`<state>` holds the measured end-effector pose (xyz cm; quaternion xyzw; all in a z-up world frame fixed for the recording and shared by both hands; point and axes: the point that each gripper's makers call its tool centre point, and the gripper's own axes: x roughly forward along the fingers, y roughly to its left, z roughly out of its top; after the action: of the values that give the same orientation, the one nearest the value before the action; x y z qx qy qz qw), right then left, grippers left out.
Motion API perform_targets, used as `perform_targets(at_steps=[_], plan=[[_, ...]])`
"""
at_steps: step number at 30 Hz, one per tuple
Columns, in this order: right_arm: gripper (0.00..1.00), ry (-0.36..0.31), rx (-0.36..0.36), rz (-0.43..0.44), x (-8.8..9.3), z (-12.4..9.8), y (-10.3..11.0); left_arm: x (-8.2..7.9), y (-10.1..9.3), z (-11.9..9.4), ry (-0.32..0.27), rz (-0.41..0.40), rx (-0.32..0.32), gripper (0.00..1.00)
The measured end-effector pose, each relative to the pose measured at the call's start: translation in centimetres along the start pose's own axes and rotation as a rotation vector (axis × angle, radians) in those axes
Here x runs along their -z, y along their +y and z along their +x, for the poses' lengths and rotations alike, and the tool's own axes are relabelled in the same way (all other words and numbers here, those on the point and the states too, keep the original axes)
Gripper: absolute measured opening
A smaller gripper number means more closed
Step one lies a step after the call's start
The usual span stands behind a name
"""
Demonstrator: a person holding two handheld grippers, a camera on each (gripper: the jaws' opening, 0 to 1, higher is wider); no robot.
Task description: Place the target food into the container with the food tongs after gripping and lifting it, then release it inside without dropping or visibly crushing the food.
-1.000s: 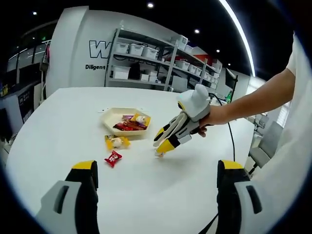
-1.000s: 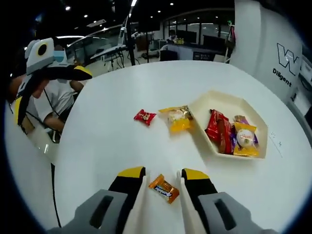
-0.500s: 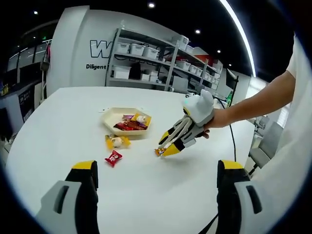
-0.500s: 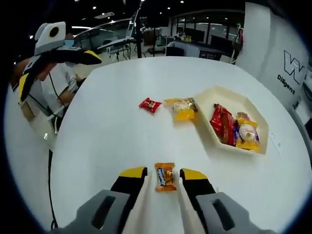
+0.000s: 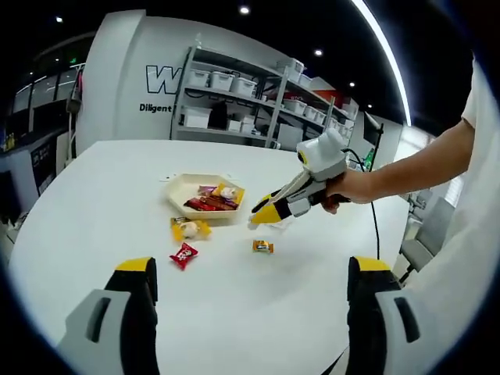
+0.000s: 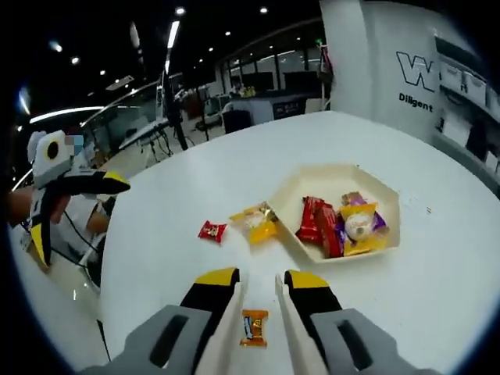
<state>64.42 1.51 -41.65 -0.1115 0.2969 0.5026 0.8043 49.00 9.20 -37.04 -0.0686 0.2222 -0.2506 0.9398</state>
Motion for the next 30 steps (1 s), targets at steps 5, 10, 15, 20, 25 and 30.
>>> perform_targets(at_steps=[5, 10, 15, 20, 25, 30], plan=[[0.21, 0.009, -0.019, 0.011, -0.6, -0.1, -0.1, -0.3, 0.2, -0.2, -0.013, -0.004, -0.004, 0.98], [0.24, 0.116, -0.047, -0.055, 4.0, 0.1, 0.6, -0.1, 0.2, -0.3, -0.01, -0.008, -0.004, 0.98], [0.25, 0.161, -0.052, -0.073, 6.5, 0.2, 1.0, -0.1, 0.0, -0.3, -0.009, -0.012, 0.001, 0.98], [0.24, 0.225, -0.035, -0.074, 8.4, -0.4, 1.0, -0.1, -0.3, -0.2, -0.008, -0.01, 0.008, 0.98], [0.24, 0.222, -0.073, -0.013, 8.8, -0.8, 2.4, 0.0, -0.5, -0.2, -0.006, -0.007, 0.01, 0.98], [0.24, 0.215, -0.099, 0.021, 8.9, -0.9, 3.7, -0.2, -0.7, -0.1, -0.011, -0.007, 0.015, 0.98]])
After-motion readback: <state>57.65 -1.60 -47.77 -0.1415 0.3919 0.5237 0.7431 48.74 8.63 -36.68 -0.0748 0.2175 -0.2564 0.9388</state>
